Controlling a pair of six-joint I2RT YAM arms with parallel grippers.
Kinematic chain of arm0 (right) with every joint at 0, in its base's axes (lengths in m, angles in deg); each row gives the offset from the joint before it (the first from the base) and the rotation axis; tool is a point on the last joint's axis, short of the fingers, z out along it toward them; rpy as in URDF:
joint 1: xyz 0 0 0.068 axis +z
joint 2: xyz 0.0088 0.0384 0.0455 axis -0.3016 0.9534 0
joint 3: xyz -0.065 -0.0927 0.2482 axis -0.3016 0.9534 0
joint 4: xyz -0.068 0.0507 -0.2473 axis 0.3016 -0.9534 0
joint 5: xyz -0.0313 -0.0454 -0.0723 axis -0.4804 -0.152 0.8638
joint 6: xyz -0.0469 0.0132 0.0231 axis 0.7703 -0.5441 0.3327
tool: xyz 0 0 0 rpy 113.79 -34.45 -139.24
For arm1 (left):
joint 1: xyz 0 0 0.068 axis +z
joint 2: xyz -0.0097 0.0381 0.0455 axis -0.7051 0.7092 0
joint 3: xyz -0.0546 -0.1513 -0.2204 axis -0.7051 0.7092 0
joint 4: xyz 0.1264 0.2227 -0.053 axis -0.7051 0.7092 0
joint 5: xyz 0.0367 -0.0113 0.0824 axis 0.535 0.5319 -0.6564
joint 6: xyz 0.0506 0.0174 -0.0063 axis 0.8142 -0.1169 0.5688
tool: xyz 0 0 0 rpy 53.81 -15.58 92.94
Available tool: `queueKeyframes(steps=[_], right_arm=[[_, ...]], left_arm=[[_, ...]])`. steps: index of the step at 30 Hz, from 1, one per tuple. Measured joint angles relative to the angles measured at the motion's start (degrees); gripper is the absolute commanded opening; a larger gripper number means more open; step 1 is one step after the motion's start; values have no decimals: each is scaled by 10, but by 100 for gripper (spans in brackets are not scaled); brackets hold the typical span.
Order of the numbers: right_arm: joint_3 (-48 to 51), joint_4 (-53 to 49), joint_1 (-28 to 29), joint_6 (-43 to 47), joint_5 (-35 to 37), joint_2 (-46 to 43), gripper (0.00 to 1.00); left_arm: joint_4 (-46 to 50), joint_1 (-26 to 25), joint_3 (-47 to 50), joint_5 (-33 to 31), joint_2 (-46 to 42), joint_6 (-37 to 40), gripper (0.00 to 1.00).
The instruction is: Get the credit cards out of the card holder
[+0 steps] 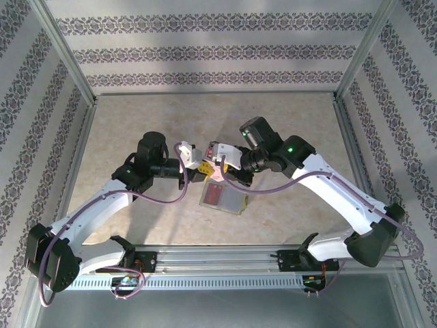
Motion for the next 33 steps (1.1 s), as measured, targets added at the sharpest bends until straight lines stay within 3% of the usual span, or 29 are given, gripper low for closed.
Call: queueKeyframes(steps=[4, 12, 18, 20, 28, 33], right_arm=[[41, 40, -23, -8, -47, -26, 20], [96, 112, -41, -37, -101, -63, 22], [106, 147, -42, -57, -122, -63, 0], [106, 149, -44, -64, -124, -63, 0], [104, 147, -48, -67, -112, -61, 0], [70, 115, -49, -77, -69, -30, 0]], left_arm=[[-12, 0, 0, 3, -1, -3, 0], [-57, 0, 7, 16, -3, -31, 0], [-76, 0, 9, 22, -3, -45, 0], [-79, 0, 10, 21, -3, -47, 1], [-103, 0, 50, -32, -33, -55, 72], [-112, 0, 108, -141, -96, -67, 91]])
